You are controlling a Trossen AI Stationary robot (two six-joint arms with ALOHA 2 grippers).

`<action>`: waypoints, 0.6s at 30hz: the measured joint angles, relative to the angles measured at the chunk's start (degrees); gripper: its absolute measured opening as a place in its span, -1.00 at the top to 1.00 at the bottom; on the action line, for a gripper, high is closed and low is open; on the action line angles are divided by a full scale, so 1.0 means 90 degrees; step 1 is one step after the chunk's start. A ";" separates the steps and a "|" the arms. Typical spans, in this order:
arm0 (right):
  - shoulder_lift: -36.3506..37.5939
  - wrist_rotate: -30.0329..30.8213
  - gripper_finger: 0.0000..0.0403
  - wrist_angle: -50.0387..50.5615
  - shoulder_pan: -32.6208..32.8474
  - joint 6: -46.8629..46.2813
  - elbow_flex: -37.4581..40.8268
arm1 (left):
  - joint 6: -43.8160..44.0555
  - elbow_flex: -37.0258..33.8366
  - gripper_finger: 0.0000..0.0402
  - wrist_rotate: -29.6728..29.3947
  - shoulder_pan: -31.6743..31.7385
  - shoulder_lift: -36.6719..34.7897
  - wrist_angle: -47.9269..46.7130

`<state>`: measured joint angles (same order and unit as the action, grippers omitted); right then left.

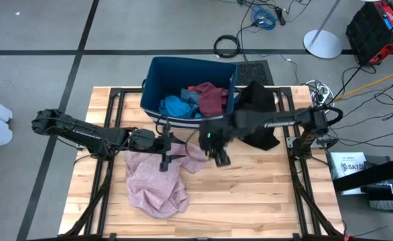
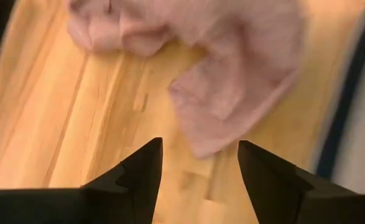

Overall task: Sort clothes
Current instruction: Put the pink polo shirt into the blue laundry organizer

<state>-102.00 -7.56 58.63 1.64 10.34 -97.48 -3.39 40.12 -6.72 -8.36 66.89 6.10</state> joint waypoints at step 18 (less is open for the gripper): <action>-0.0004 0.1188 0.02 -0.5376 0.0434 -0.0599 0.4098 | 0.3003 0.0000 -0.21 0.0325 -0.1584 0.0000 -0.2145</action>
<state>-102.04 3.14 10.25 5.54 4.95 -60.60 23.64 40.12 -3.80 -22.61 66.89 -13.21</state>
